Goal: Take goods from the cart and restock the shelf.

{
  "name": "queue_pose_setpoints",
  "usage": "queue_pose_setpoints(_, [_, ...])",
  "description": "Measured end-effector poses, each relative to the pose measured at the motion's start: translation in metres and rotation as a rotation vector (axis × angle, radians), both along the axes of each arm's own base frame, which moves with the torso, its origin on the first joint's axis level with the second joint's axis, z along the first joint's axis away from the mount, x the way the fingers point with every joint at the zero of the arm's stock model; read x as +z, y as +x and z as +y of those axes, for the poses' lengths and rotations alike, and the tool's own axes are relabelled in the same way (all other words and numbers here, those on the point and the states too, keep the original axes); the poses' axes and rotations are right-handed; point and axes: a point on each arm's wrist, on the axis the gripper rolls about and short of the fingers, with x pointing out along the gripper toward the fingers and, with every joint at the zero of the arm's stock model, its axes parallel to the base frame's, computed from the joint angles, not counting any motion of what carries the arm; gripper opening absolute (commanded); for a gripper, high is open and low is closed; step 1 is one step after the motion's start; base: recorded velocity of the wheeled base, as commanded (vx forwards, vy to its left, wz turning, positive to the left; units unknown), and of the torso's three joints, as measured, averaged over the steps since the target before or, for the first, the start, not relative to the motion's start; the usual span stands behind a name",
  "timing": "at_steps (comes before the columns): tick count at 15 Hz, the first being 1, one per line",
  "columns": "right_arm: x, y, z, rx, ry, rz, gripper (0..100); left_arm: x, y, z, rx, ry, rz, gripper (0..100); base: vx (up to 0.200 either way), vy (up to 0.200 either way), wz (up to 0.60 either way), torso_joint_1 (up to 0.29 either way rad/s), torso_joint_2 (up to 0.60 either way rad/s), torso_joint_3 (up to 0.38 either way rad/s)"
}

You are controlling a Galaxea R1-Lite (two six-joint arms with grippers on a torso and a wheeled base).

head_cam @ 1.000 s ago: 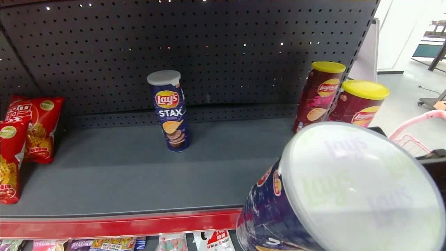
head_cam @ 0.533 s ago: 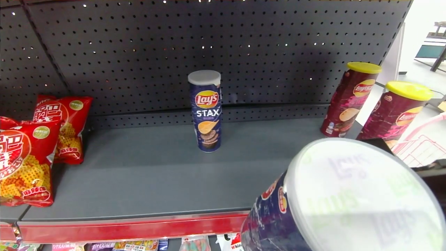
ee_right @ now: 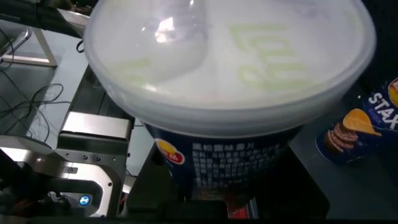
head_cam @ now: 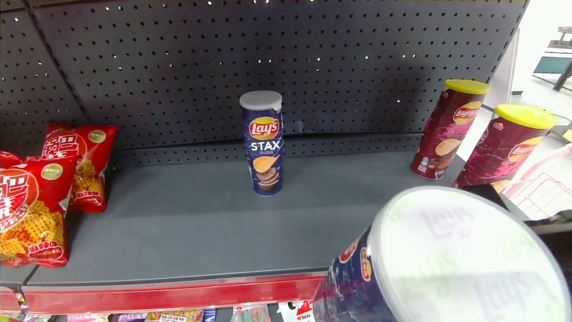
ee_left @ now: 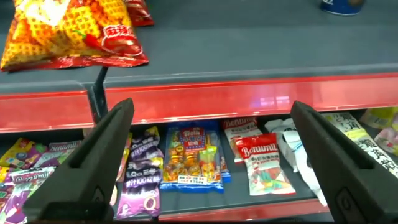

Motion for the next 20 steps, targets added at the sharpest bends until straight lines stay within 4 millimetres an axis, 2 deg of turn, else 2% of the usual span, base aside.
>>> queue_pose_setpoints(6, [-0.005,0.0,-0.001,0.001,-0.012,0.009,0,0.0,0.0,0.0,-0.001,0.0,0.0,100,0.0,0.0,0.0,0.0,0.0,0.0])
queue_pose_setpoints(9, [-0.007,-0.001,-0.001,0.0,-0.017,0.012,0,0.0,0.0,0.0,0.0,0.0,0.001,100,0.2,0.0,0.0,0.001,0.0,0.002])
queue_pose_setpoints(20, [-0.012,-0.003,-0.006,-0.005,-0.012,0.015,0,0.0,0.0,0.0,0.001,-0.001,0.001,100,0.0,0.0,0.0,0.0,0.0,0.0])
